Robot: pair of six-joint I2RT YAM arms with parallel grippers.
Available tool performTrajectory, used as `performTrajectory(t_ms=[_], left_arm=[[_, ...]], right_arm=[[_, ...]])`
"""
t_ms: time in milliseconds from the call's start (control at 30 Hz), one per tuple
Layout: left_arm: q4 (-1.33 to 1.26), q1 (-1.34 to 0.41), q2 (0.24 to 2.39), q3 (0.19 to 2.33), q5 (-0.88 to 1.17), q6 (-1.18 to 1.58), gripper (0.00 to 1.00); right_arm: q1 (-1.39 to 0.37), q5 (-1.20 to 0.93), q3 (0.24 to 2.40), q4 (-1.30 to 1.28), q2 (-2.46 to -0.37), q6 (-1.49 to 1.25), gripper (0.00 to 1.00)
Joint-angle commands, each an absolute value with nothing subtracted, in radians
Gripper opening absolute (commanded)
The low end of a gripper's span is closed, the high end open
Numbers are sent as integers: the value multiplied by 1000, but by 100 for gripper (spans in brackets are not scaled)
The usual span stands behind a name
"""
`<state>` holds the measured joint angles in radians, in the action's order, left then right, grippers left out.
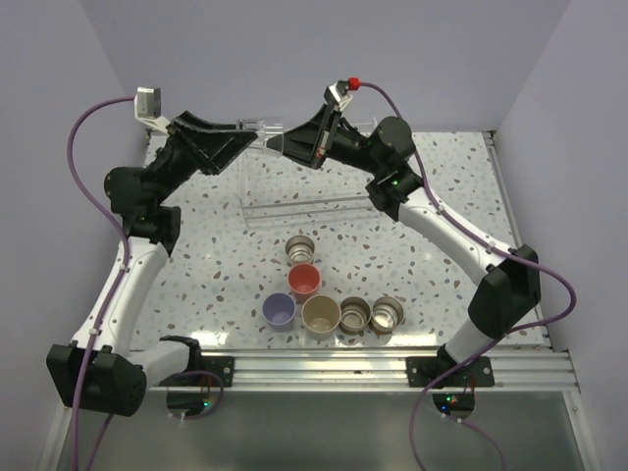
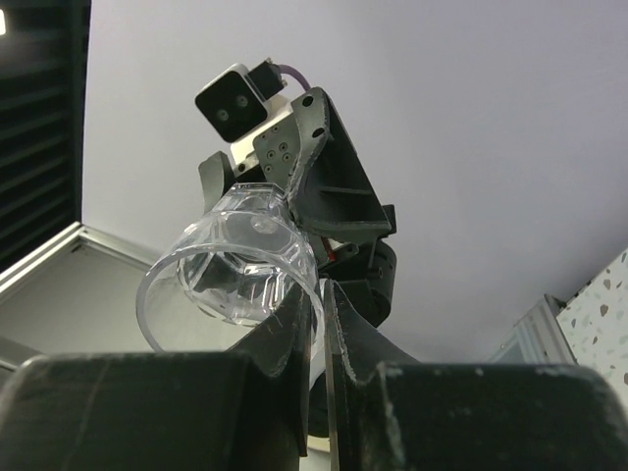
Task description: Load the cups into the dish rack
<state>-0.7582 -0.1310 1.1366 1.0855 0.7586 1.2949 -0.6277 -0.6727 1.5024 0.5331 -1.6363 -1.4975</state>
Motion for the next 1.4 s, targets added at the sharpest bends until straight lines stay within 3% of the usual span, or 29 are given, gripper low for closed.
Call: performTrajectory(t_ms=[0,167,200,267,533,633,667,767,967,1133,1367], left_arm=[[-778,-141,1120,1091,776,1279,56],[-752,-141,1121,1097,787,1270,24],[-735,-141,1121,1098,788,1267,10],[-709,-141,1121,1109,787,1246,0],[-451,-141,1126,1193,787,1088,0],[-405,-140,1132,1219,781,1059,0],[-400,-140,1134,1224,781,1055,0],[-382,-138,1138,1236,773,1037,0],[-269,-130,1172,1302,749,957,0],[-141,-129,1218,1370,723,853,0],[119,-129,1394,1605,680,640,0]], right_arm=[[-629,-650,1514,538,-1634,-1470,0],[-630,-637,1511,541,-1637,-1473,0],[-630,-637,1511,541,-1638,-1474,0],[-629,-635,1506,538,-1637,-1474,0],[-623,-646,1494,388,-1631,-1390,1],[-615,-632,1480,330,-1615,-1352,21],[-614,-629,1467,325,-1614,-1347,46],[-606,-629,1454,304,-1608,-1335,67],[-575,-640,1457,181,-1579,-1223,69],[-502,-606,1427,-87,-1503,-1030,70],[-391,-592,1327,-256,-1375,-901,70]])
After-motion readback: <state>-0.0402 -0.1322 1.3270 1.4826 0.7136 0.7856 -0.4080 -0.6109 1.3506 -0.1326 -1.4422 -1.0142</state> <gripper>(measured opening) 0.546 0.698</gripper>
